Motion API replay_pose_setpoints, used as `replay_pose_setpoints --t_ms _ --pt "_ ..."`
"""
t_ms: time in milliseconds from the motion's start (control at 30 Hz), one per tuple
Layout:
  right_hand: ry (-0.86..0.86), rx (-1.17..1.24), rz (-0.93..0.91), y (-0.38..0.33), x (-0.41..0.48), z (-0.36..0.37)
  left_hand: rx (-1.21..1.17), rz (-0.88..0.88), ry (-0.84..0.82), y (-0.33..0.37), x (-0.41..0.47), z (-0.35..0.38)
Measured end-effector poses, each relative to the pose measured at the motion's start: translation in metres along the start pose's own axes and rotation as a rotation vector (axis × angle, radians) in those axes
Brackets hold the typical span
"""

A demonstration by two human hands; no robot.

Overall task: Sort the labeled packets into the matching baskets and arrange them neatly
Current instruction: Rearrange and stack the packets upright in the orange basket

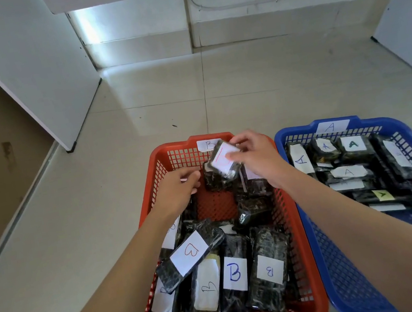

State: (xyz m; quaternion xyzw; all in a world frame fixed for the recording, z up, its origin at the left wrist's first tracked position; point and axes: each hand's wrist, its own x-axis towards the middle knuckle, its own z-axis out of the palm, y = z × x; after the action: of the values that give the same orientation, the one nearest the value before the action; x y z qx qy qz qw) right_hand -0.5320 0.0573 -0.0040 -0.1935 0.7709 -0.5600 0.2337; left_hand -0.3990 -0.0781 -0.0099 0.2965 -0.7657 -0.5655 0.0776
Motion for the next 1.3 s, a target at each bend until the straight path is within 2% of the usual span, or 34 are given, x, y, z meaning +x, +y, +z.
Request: replay_pose_setpoints --t_ms 67,167,300,467,567,667,1000,1100,1200,1300 --pt "0.141 -0.059 -0.074 0.0 0.007 -0.005 0.105 -0.01 -0.01 0.0 0.006 0.006" --pt "0.095 -0.217 -0.191 0.003 0.012 -0.003 0.15 -0.07 -0.032 0.004 0.016 0.02" --pt "0.021 -0.366 -0.286 0.01 0.017 0.015 -0.027 -0.181 0.036 0.01 0.027 0.032" --pt "0.073 -0.628 -0.4 0.019 0.014 0.023 -0.031 -0.131 0.026 0.001 0.028 0.032" --pt "-0.007 -0.727 -0.383 0.022 0.007 0.021 0.003 -0.107 0.017 -0.003 0.03 0.03" --pt "-0.091 -0.776 -0.327 0.019 0.0 0.016 0.136 -0.041 0.051 -0.006 0.034 0.031" --pt "-0.009 -0.83 -0.369 0.017 -0.004 0.019 0.382 0.051 0.102 0.002 0.039 0.026" --pt "0.019 -0.823 -0.446 0.018 -0.008 0.019 0.676 0.114 0.094 -0.003 0.045 -0.004" --pt "-0.039 -0.879 -0.605 0.019 -0.016 0.021 1.121 0.117 -0.116 -0.01 0.047 -0.025" --pt "-0.123 -1.078 -0.695 0.021 -0.018 0.025 1.254 0.099 -0.204 -0.012 0.047 -0.024"
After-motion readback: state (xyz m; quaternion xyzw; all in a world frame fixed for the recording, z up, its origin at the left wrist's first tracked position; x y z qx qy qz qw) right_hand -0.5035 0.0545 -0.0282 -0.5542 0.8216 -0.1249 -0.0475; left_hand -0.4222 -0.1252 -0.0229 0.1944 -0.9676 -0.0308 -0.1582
